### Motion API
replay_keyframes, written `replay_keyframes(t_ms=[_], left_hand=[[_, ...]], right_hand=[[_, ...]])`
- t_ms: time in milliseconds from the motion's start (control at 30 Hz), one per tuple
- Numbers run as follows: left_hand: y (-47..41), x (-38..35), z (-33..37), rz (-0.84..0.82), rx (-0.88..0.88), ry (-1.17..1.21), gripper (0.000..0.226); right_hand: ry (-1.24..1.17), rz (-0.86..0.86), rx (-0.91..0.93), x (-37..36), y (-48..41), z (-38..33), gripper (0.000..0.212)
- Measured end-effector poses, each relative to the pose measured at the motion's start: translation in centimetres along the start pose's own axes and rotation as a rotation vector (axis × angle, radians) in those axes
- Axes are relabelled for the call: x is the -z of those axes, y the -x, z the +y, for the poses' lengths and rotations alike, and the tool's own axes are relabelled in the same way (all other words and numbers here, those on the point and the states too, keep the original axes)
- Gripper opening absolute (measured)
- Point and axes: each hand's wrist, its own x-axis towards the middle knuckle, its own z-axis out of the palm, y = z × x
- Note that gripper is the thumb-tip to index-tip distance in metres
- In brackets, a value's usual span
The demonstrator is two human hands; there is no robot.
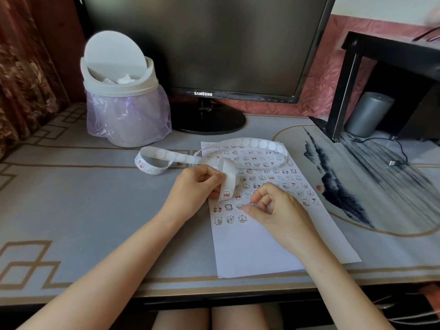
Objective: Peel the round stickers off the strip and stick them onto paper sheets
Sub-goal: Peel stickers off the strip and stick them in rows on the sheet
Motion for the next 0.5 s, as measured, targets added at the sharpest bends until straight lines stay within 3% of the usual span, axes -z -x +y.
replay_keyframes(t_ms=[200,333,500], left_hand=[[0.1,0.0,0.0,0.006,-0.015,0.002,0.016],[0.1,0.0,0.2,0.025,-0.031,0.025,0.016],[0.3,0.0,0.6,0.058,-0.117,0.059,0.018]], right_hand=[[-0.087,-0.080,-0.009,0.3,0.0,0.1,0.029],[-0.047,-0.076,0.016,0.4,-0.4,0.3,0.015],[-0.357,-0.013,0.078,0.8,-1.2,-1.1,0.010]])
